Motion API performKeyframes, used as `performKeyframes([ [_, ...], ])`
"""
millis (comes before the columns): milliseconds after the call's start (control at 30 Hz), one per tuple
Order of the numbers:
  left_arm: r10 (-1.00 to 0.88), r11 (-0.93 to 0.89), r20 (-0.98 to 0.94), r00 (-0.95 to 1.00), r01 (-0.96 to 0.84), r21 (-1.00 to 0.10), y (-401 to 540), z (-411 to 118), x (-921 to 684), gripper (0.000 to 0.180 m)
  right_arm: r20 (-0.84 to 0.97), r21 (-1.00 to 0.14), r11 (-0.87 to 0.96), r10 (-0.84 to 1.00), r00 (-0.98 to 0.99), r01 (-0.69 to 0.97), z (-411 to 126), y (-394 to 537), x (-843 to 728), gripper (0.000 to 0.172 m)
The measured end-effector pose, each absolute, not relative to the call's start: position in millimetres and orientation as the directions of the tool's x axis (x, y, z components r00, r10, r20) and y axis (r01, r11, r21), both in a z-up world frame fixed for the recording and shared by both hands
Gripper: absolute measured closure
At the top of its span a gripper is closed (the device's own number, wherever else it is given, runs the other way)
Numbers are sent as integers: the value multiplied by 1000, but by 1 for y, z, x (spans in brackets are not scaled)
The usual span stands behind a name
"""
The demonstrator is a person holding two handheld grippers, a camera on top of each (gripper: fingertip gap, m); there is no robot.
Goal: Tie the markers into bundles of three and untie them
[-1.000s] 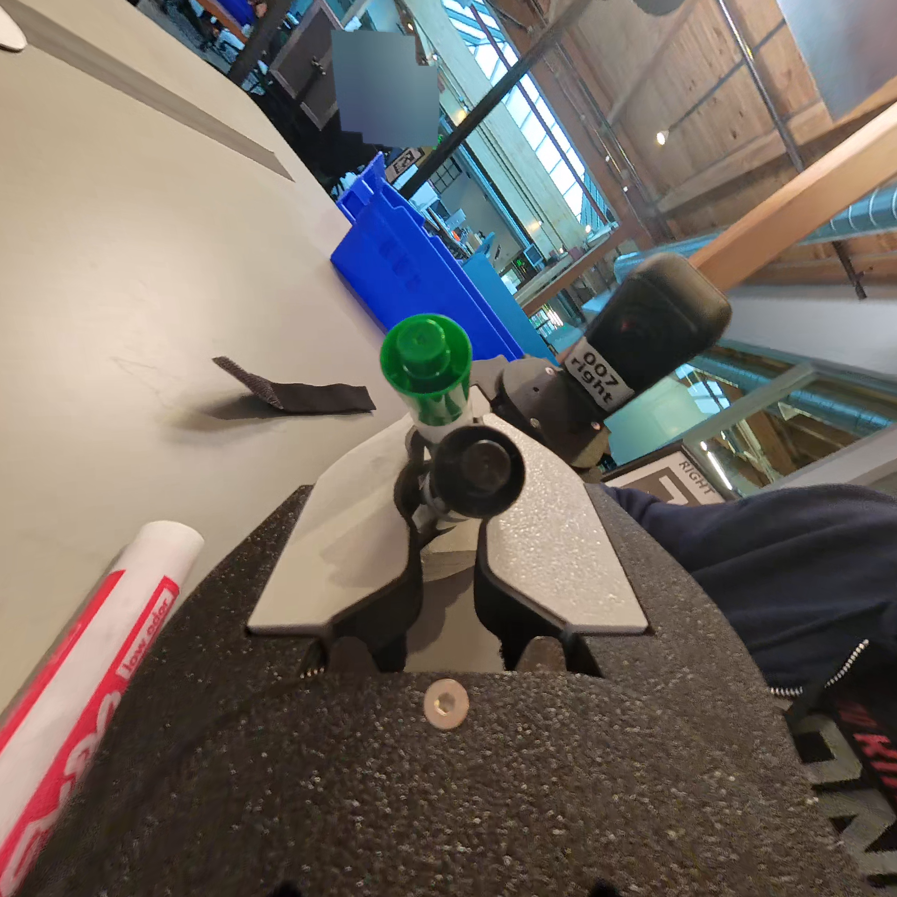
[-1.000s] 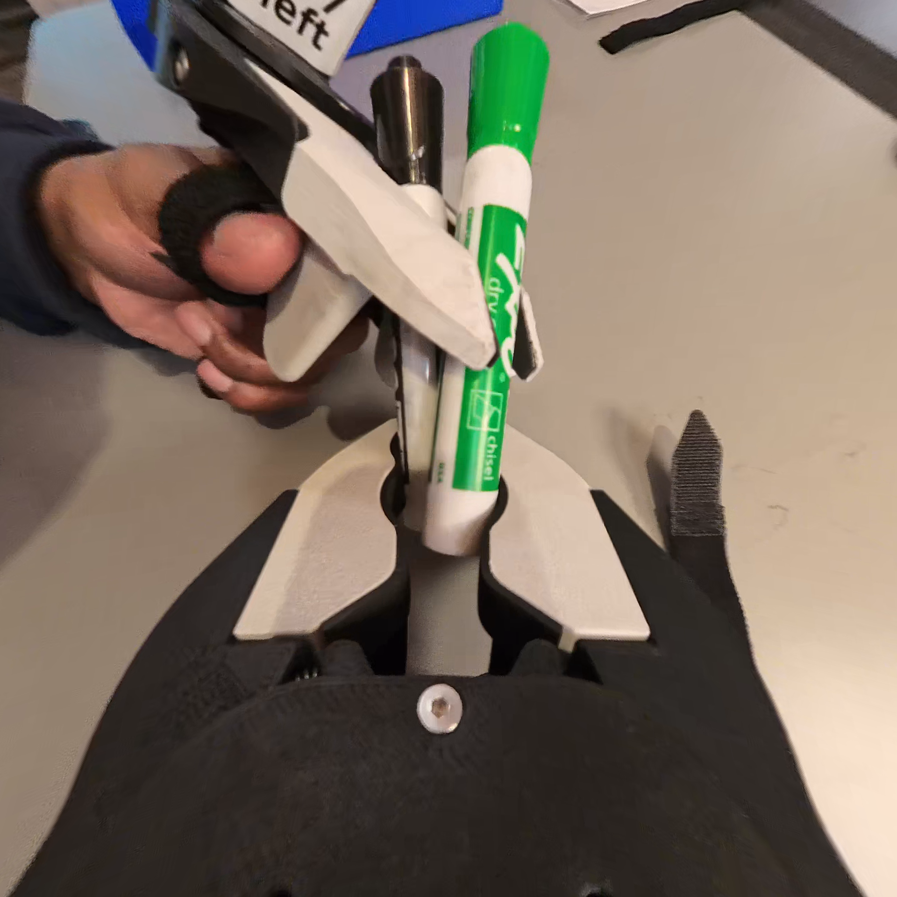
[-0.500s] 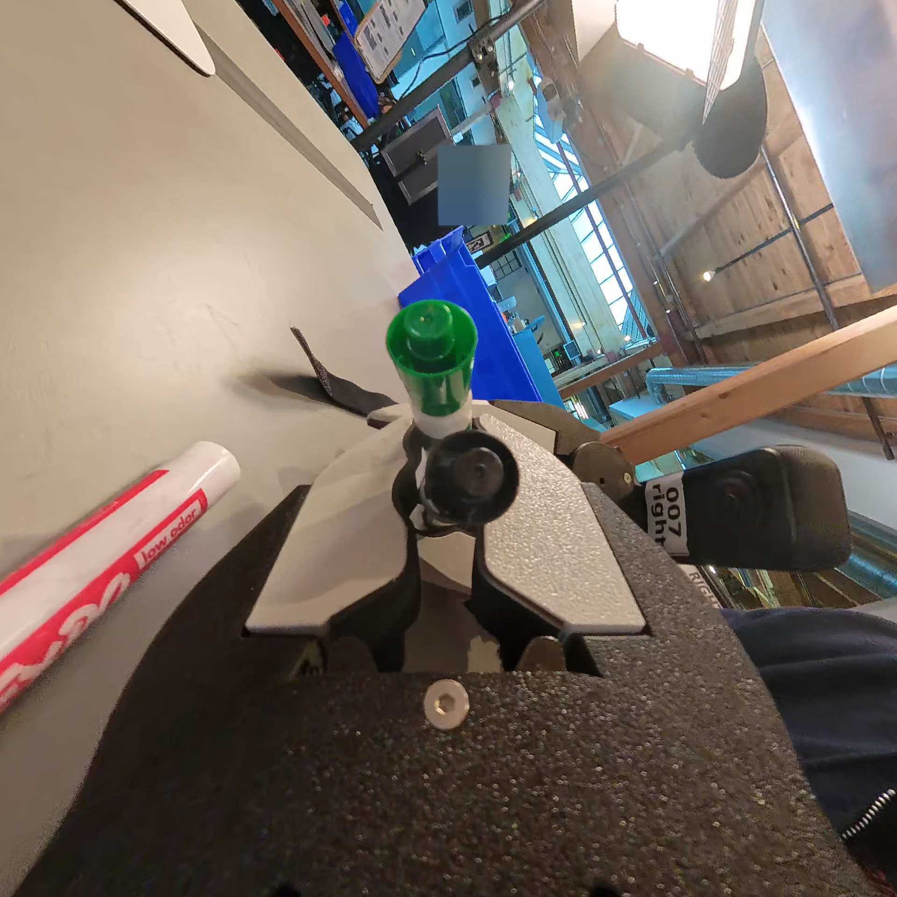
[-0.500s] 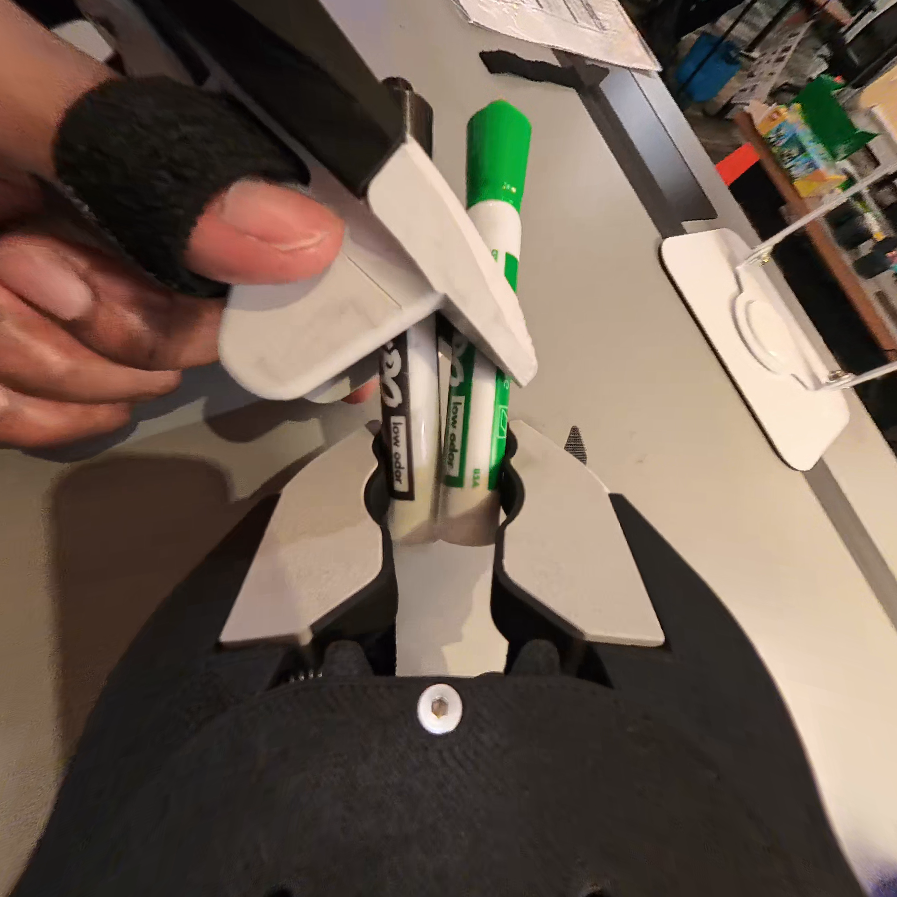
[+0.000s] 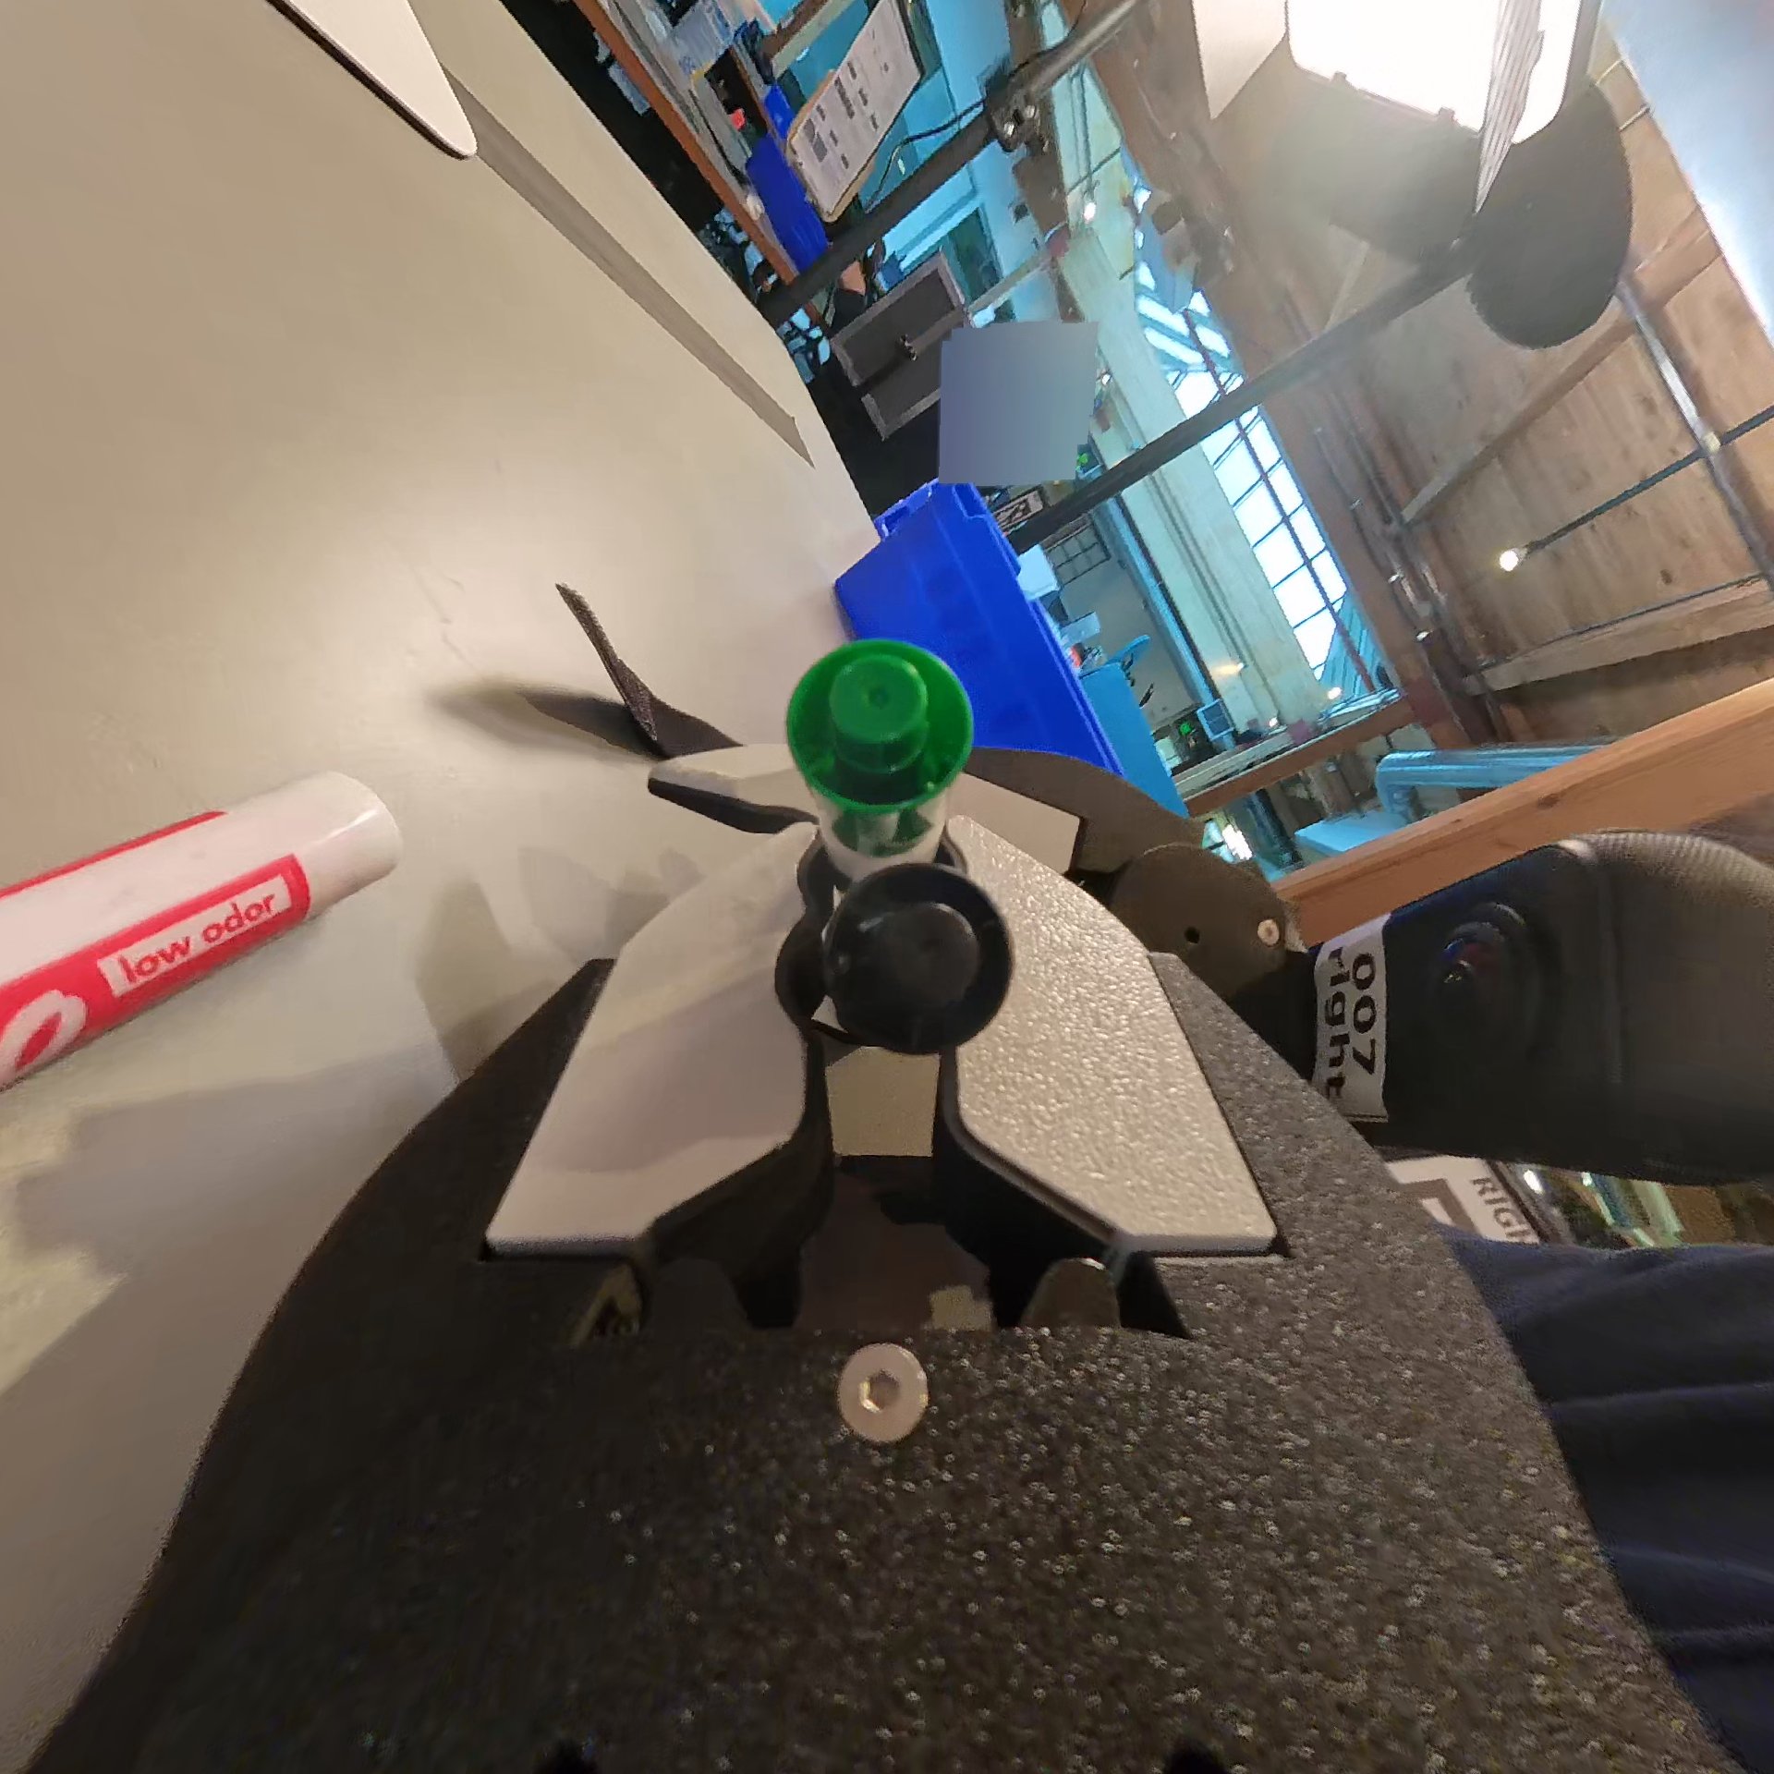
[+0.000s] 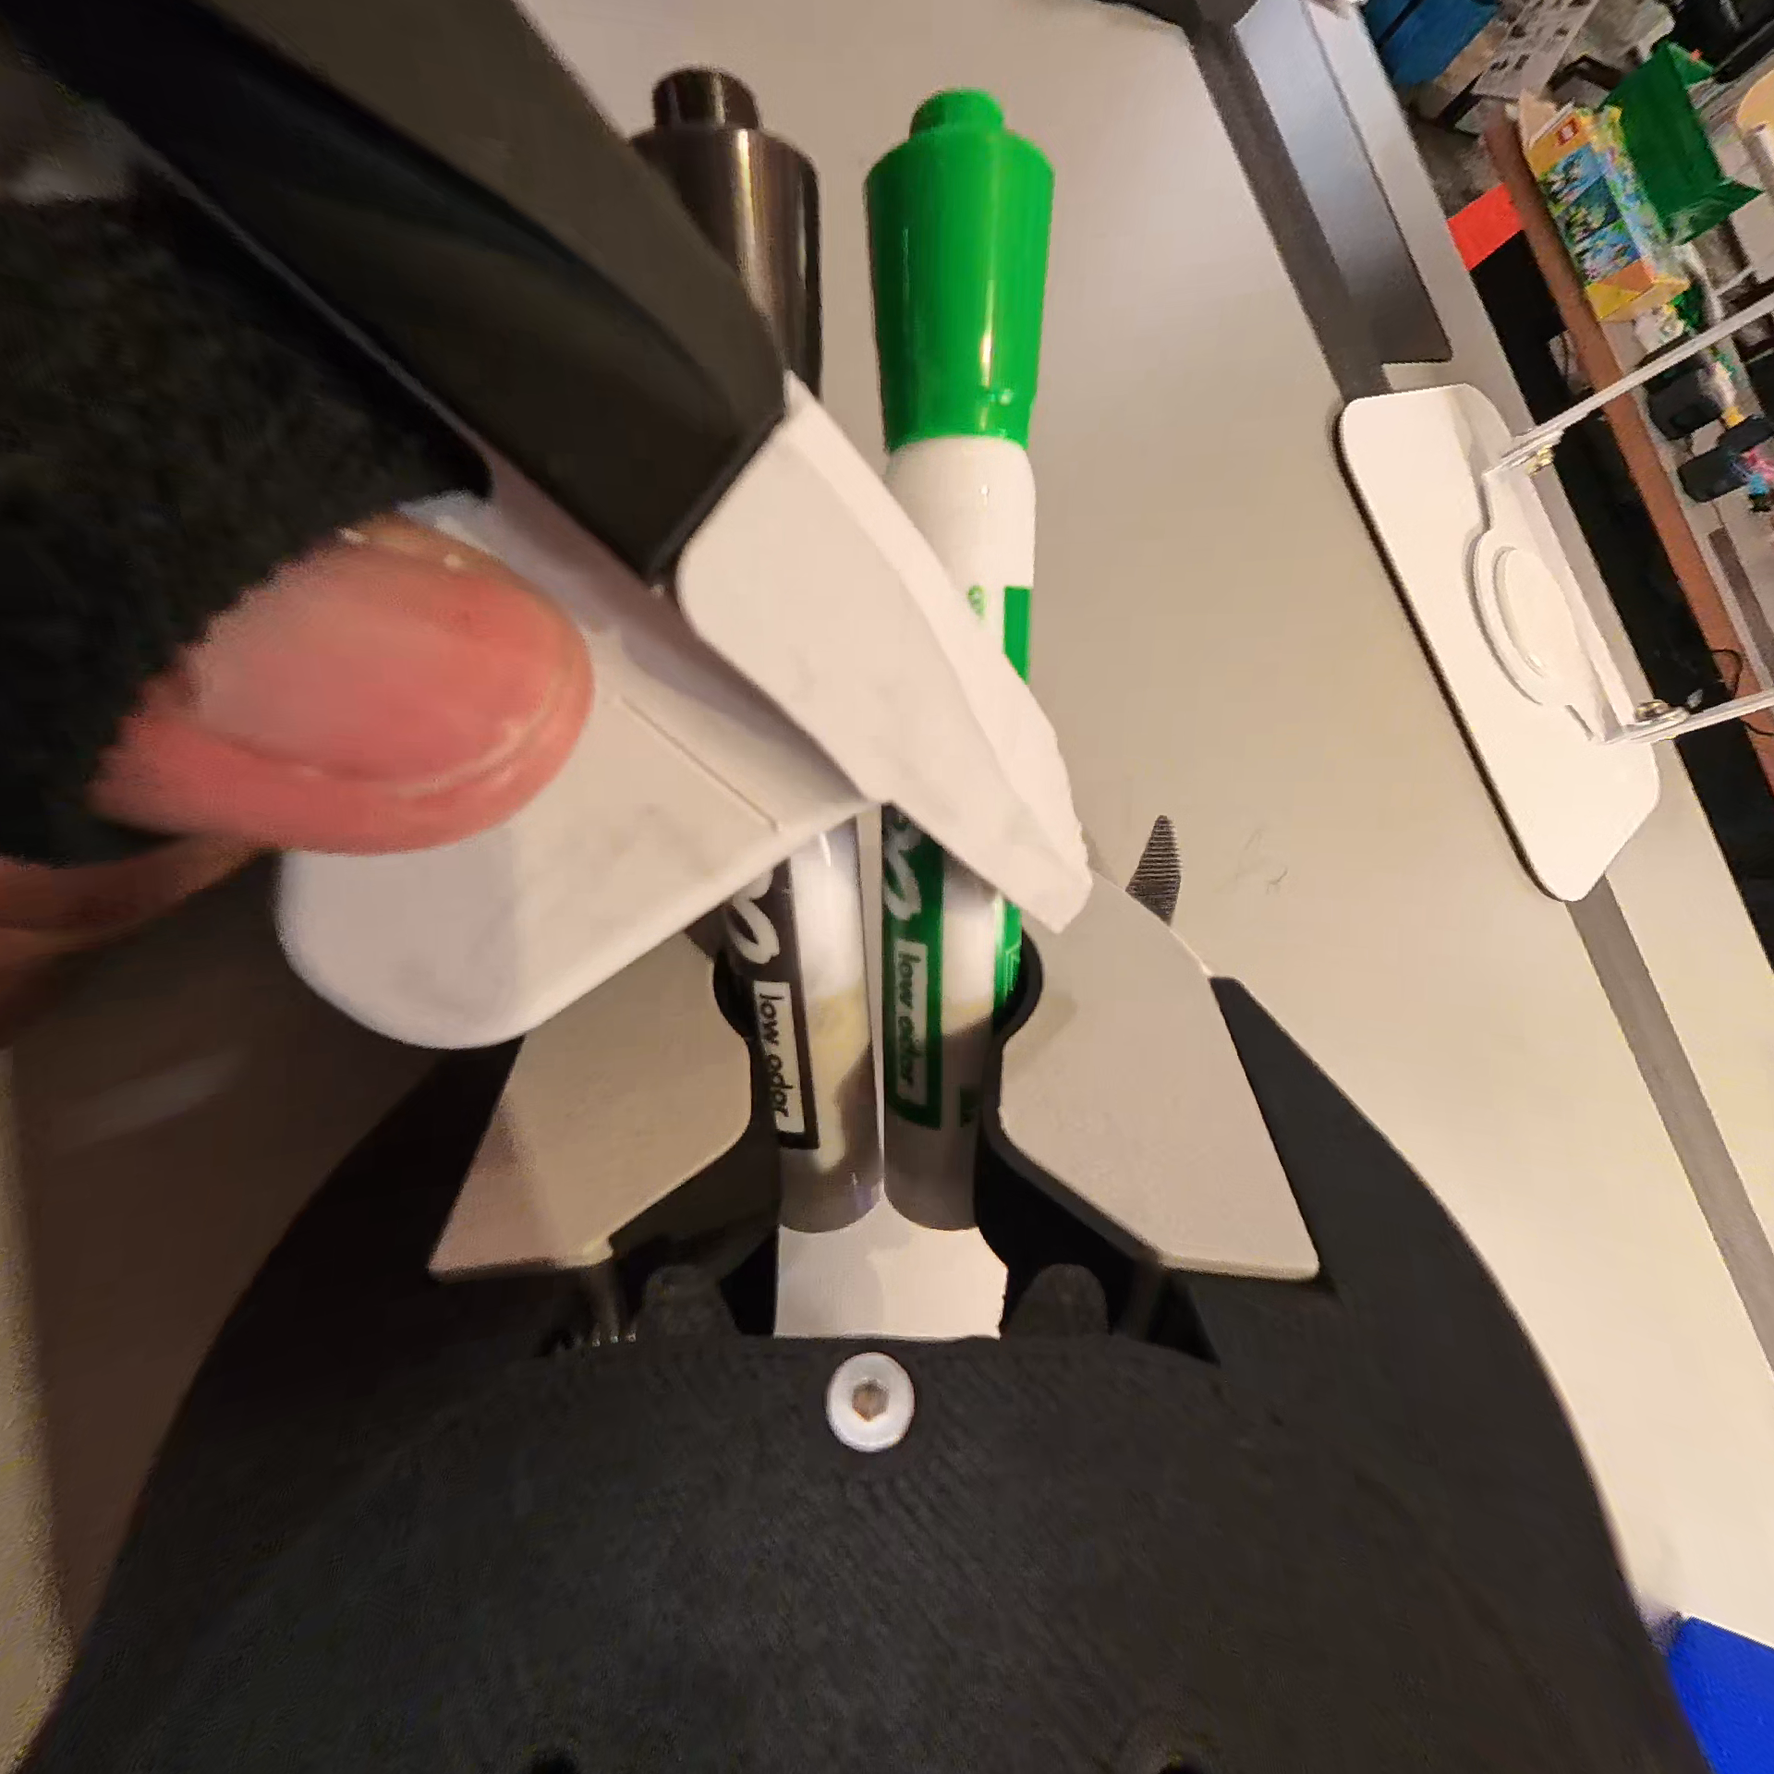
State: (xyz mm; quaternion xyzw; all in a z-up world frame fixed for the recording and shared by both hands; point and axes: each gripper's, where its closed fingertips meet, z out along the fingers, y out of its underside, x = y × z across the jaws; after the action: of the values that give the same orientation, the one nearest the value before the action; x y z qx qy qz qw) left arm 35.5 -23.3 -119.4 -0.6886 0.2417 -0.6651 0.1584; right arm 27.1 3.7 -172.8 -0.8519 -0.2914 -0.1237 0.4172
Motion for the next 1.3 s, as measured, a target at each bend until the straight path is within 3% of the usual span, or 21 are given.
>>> performKeyframes([
  [433, -571, -795, 821, -11, -243, -556, -27, -127, 37, 154, 345, -637, -506, 487, 802, 581, -180, -3, 24, 128],
  [1300, -614, -764, 788, -48, -215, -608, -1, -107, 31, 136, 288, -655, -495, 534, 795, 570, -180, -10, 30, 128],
])
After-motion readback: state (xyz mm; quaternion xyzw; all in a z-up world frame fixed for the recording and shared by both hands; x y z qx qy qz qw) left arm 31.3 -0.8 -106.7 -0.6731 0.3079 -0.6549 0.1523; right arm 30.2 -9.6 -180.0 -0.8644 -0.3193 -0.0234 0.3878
